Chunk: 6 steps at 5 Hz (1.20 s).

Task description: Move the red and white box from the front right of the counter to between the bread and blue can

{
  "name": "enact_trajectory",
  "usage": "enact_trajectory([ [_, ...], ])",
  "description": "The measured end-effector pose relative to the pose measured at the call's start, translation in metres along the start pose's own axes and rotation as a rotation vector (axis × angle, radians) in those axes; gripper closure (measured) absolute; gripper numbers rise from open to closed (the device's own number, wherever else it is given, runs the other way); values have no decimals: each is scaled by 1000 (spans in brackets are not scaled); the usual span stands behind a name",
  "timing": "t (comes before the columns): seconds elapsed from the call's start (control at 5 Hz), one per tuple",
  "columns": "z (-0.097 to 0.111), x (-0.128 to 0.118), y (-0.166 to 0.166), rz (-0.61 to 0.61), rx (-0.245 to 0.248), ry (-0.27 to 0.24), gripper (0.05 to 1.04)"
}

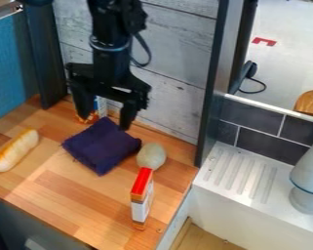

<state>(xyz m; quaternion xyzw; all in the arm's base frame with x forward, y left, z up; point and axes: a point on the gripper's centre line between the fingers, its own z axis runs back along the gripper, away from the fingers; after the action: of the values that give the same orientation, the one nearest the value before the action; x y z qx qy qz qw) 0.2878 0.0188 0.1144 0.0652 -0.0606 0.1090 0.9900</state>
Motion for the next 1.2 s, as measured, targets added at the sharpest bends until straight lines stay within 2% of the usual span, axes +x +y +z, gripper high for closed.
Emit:
enact_trajectory([
  [0.2, -14, -7, -12, -25, -25, -27, 83],
  [0.4, -27, -17, -27, -41, -69, -93, 83],
  [0.6, -30, -17, -37, -52, -91, -137, 83],
  [1.0, -29, -22, -44, -79, -118, -135, 83],
  [1.2, -42, -28, -48, -102, -136, -103, 83],
])
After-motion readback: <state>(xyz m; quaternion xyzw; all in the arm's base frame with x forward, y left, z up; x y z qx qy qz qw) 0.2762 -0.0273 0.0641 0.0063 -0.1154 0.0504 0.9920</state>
